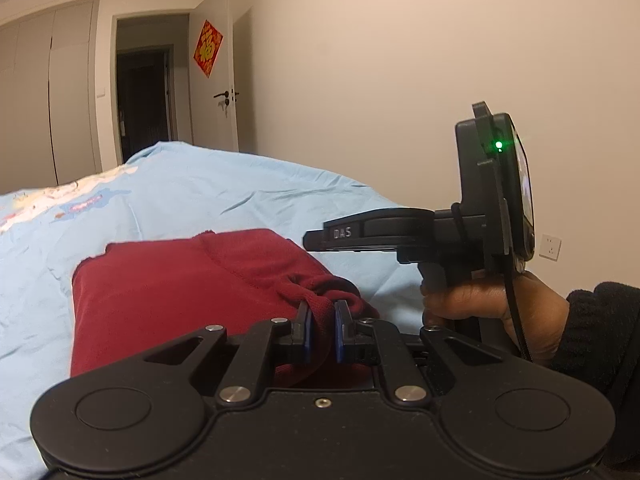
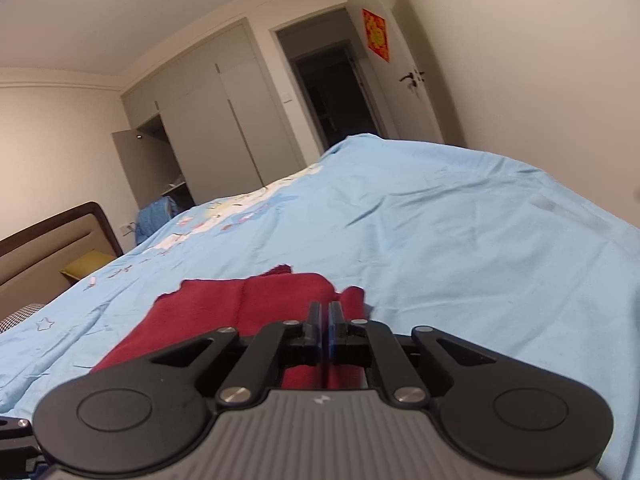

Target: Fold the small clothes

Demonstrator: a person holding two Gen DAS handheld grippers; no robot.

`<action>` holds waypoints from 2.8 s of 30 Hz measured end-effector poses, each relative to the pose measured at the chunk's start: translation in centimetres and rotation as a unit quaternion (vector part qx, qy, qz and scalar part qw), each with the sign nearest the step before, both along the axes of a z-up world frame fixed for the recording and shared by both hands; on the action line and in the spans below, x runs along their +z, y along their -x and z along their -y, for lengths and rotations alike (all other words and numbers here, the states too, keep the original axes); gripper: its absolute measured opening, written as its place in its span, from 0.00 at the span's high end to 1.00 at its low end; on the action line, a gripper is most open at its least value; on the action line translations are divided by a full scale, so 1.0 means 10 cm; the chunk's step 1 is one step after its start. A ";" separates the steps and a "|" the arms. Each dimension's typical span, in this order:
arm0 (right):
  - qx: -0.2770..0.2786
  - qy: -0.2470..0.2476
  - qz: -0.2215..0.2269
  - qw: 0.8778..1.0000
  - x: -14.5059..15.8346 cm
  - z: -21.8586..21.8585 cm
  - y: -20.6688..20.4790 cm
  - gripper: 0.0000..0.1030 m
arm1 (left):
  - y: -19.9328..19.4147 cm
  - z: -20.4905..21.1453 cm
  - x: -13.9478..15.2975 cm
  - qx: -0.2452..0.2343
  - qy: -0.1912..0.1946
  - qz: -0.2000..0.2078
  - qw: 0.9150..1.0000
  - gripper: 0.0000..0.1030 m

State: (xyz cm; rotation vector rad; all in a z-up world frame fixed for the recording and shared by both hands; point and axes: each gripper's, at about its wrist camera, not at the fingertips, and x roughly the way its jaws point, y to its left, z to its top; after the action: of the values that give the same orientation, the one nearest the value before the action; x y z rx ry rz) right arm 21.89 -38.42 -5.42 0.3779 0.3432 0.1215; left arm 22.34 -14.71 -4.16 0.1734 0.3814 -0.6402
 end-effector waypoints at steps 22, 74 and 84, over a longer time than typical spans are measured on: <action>0.030 -0.037 -0.015 0.999 -0.08 0.04 -0.02 0.59 | -0.24 0.03 -0.12 -0.005 0.013 -0.035 0.999 0.87; -0.003 0.054 -0.039 0.998 -0.28 -0.28 0.44 0.00 | -0.45 -1.30 -0.15 0.276 0.136 -0.169 0.937 0.01; -0.028 0.075 -0.022 0.997 -0.39 -0.34 0.59 0.00 | -0.43 -1.30 -0.24 0.278 0.135 -0.166 0.936 0.01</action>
State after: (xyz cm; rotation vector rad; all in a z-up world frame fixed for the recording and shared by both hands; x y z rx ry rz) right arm 15.97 -35.00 -9.30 0.2419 0.3827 0.0316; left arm 26.65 -1.67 -6.55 -0.3053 0.6333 -0.1502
